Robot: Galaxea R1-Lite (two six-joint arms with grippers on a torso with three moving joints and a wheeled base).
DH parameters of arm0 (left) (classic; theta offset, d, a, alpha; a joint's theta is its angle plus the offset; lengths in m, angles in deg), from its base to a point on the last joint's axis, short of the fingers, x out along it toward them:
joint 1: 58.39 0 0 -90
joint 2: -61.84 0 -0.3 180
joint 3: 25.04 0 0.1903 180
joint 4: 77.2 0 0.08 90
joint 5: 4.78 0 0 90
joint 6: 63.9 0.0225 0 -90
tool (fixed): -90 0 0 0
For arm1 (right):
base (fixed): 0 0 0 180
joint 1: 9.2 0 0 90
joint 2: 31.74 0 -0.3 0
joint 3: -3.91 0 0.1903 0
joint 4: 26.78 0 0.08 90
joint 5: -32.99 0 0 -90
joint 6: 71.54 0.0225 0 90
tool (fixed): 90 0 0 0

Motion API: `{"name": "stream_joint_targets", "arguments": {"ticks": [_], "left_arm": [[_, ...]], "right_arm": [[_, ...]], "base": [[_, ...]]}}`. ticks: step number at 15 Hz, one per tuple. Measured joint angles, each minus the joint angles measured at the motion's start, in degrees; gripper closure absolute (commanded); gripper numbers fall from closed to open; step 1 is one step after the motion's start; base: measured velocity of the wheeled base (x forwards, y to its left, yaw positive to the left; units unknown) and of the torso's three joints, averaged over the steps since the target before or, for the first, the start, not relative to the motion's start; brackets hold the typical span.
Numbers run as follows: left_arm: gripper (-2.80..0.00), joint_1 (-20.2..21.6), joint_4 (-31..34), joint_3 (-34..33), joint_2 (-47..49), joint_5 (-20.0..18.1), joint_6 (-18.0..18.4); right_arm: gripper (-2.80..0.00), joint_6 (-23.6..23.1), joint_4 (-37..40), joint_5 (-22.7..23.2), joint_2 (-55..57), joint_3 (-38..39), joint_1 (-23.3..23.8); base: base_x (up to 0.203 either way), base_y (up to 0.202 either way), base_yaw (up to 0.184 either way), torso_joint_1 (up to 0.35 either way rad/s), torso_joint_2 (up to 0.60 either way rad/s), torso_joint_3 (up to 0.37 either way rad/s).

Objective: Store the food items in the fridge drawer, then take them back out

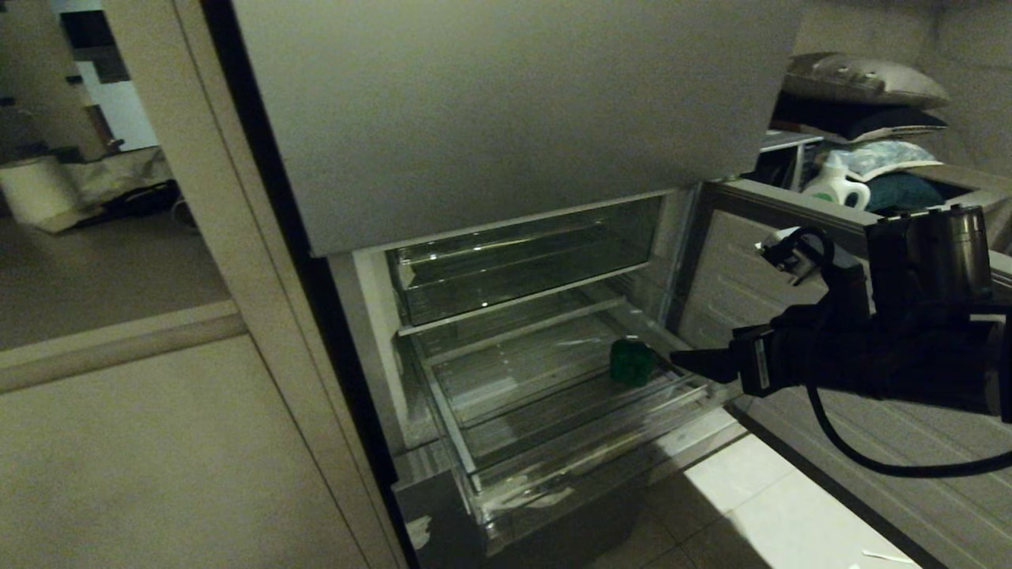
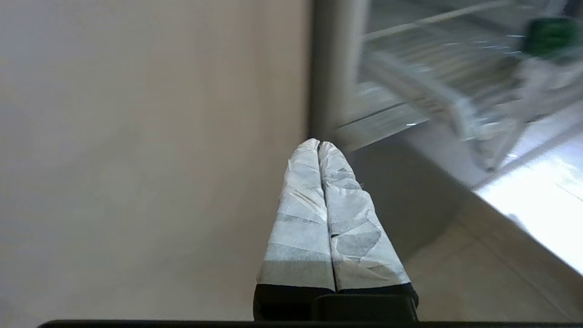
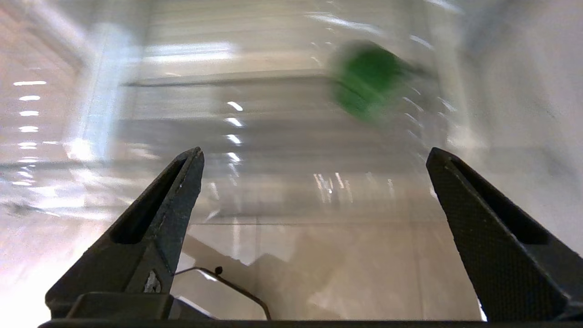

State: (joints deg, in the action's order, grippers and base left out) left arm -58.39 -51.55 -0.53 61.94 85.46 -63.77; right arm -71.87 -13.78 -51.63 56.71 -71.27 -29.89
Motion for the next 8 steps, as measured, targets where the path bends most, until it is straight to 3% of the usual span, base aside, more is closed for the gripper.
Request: {"name": "stream_joint_targets", "arguments": {"ticks": [5, 8], "left_arm": [[0.0, 0.0, 0.0, 0.0, 0.0, 0.01, 0.02], [0.0, 0.0, -0.01, 0.0, 0.0, 0.01, 0.02]], "right_arm": [[-2.8, 0.04, -0.04, -0.26, -2.18, 3.31, 2.02], [-2.8, 0.11, -0.01, -4.67, -4.66, 8.68, 5.62]], "base": [[0.001, -0.008, 0.174, 0.006, 0.0, 0.002], [0.002, -0.002, 0.067, 0.0, 0.0, 0.003]]}}
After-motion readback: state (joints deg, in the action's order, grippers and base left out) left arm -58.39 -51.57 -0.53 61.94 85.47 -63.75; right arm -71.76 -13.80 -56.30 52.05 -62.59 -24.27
